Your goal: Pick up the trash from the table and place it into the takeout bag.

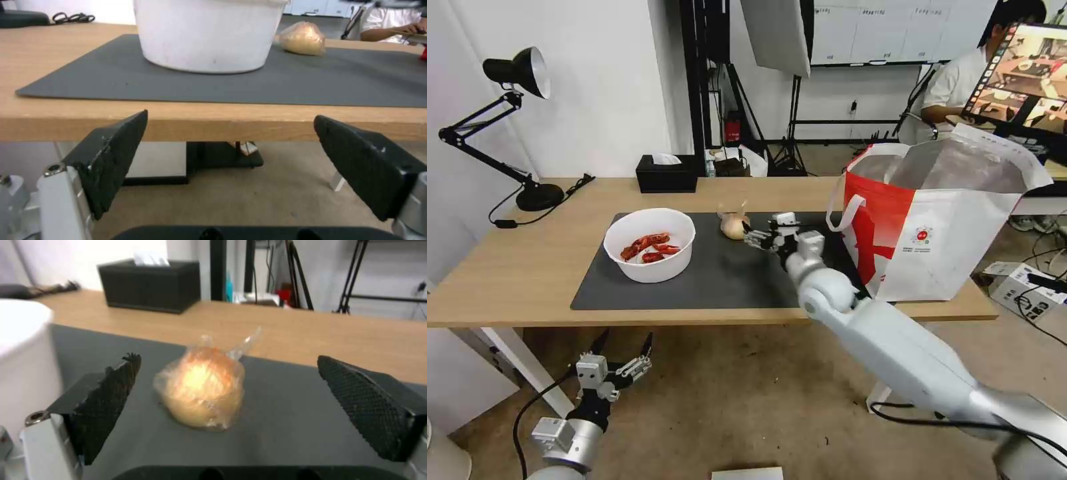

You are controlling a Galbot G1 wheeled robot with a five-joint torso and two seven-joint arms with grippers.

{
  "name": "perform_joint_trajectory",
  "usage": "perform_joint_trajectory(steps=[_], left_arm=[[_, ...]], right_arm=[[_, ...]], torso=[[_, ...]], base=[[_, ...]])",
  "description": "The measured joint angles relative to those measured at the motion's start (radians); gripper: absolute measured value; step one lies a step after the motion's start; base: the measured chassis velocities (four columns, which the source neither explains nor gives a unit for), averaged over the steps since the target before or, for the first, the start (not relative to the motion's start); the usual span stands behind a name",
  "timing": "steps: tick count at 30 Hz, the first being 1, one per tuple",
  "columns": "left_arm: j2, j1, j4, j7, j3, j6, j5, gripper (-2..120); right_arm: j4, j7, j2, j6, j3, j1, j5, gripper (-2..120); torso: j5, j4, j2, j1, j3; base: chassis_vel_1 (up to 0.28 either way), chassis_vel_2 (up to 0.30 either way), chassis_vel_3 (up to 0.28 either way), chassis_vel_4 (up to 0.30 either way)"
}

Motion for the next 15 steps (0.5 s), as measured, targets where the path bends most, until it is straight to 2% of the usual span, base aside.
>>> perform_joint_trajectory(steps=[5, 8, 15], left_arm=[[-0.004, -0.001, 0.009, 0.001, -0.001, -0.011, -0.005, 100], [-0.010, 0.000, 0.011, 0.002, -0.002, -0.017, -0.005, 100], [-0.009, 0.011, 0.005, 0.003, -0.012, -0.020, -0.009, 100]], right_arm=[[-0.099, -0.004, 0.048, 0.000, -0.022, 0.044, 0.005, 100], [-0.210, -0.022, 0.110, 0.000, -0.045, 0.094, 0.007, 100], [-0.360, -0.059, 0.209, -0.008, -0.056, 0.146, -0.006, 100]], torso=[[0.0001, 0.0001, 0.000, 0.000, 0.000], [0.0001, -0.0002, 0.000, 0.000, 0.000], [0.0002, -0.0001, 0.000, 0.000, 0.000]], base=[[0.000, 0.000, 0.000, 0.000], [0.000, 0.000, 0.000, 0.000], [0.000, 0.000, 0.000, 0.000]])
